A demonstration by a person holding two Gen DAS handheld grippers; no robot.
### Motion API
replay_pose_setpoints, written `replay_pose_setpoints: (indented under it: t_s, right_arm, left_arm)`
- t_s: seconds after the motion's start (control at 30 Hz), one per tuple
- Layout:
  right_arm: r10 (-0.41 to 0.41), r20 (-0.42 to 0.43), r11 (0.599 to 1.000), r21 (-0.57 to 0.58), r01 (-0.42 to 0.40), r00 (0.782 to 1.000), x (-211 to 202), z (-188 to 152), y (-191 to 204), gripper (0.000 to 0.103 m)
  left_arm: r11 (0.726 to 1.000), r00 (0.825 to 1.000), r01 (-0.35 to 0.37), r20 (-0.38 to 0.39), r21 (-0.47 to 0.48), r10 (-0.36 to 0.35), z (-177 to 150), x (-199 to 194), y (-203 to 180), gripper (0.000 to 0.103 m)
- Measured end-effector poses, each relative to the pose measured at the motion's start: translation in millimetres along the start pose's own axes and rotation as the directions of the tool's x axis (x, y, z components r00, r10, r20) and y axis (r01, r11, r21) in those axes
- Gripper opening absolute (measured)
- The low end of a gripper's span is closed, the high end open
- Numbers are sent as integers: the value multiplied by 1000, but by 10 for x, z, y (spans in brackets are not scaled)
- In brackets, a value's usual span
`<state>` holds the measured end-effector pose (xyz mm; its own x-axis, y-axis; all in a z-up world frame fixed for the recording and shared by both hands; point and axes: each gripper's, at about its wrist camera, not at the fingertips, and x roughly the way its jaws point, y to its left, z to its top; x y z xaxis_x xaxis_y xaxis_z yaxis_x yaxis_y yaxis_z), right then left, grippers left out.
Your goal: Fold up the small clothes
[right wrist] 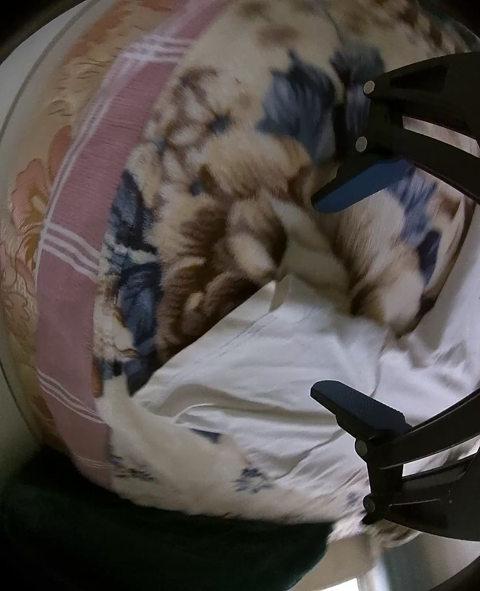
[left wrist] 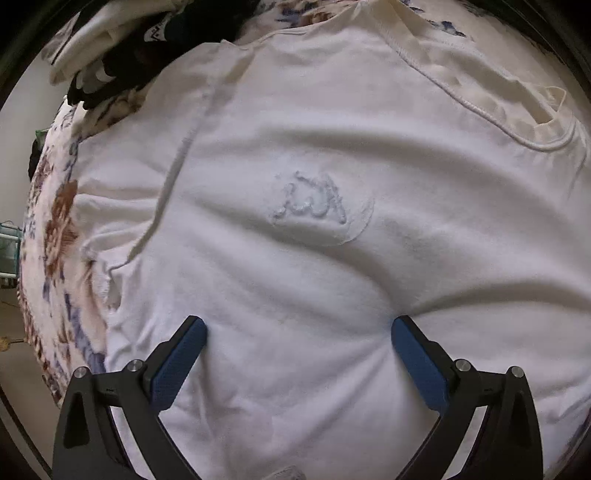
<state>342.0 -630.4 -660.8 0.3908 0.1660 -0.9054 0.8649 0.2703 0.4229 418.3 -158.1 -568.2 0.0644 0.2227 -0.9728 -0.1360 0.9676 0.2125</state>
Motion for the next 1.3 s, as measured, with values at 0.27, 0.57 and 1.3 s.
replay_pose_setpoints:
  t_s: [0.27,0.57,1.3]
  right_arm:
    - [-67,188,989,-117,90,980,-27,-222,675,8]
    - [-50,405,417,-822,388,913,228,-1946,2333,7]
    - [-150,194,495,-834,243,970,516,-2604,2149,60]
  left_arm:
    - [998,999,45,-10,-48,-45,97,-177,245,103]
    - [986,998,54,23,-161,-51,147,-401,1098,103]
    - [899,996,73,-20,-431,-91,101,178,2980,103]
